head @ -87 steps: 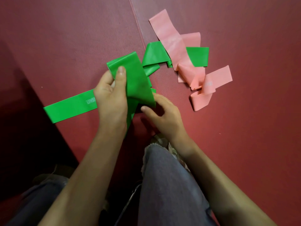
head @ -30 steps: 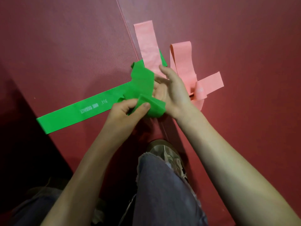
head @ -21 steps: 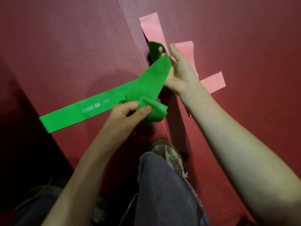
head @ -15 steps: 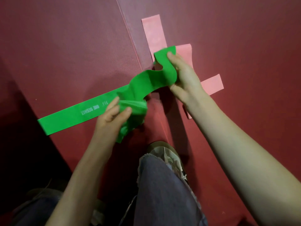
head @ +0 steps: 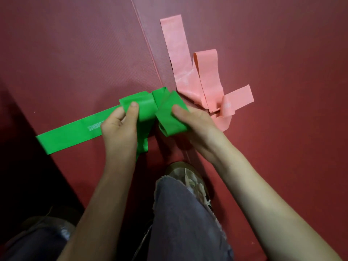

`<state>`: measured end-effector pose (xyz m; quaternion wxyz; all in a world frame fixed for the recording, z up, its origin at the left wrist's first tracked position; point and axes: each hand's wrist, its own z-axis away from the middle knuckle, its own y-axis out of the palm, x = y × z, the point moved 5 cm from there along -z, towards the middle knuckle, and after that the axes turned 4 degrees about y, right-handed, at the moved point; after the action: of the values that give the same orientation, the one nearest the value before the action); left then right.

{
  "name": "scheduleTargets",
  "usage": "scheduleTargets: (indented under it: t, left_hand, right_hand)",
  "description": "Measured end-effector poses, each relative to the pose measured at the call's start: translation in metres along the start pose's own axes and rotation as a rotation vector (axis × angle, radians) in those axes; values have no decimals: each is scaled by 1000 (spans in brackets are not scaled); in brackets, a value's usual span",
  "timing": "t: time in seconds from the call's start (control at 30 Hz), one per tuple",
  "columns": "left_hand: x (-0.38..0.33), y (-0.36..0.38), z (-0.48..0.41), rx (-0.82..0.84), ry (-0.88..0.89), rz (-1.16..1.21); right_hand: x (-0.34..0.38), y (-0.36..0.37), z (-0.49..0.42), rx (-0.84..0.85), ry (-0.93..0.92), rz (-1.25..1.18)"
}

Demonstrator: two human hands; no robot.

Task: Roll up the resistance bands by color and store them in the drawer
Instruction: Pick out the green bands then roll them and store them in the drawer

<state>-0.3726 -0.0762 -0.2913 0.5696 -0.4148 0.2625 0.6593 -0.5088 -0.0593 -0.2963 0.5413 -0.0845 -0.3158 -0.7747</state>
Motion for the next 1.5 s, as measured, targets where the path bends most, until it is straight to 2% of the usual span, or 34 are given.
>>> scheduleTargets:
  t: [0.07, 0.2, 0.3, 0.43, 0.53, 0.7, 0.83, 1.03, 1.13, 1.27, 1.37, 1.5]
  left_hand:
    - [-3, 5, 3, 38, 11, 12]
    - [-1, 6, 2, 52, -15, 68]
    - [-3, 6, 4, 41, -8, 70]
    - [-6, 10, 5, 21, 31, 9]
    - [-3, 11, 5, 29, 101, -106]
    - [-5, 16, 10, 43, 136, -95]
    - [0, 19, 10, 50, 36, 4]
    - [3, 29, 21, 140, -129, 184]
    - [3, 31, 20, 214, -125, 181]
    - [-4, 30, 17, 266, -91, 142]
    - [-9, 32, 15, 327, -69, 137]
    - [-10, 31, 11, 366, -30, 102]
  right_hand:
    - [1, 6, 9, -14, -101, 106]
    - [5, 19, 23, 48, -277, 64]
    - [0, 26, 21, 52, -255, 4]
    - [-14, 25, 7, -145, -223, -51]
    - [-14, 23, 5, -280, -273, 27]
    - [-7, 20, 10, -437, -304, 65]
    - [-13, 19, 12, -517, -247, 18]
    - [-13, 21, 13, -547, -285, -94]
    - [-14, 22, 13, -540, -312, 0]
    - [-13, 17, 15, -501, -325, 266]
    - [-3, 12, 23, -570, -451, 506]
    - [9, 11, 28, -626, -582, 504]
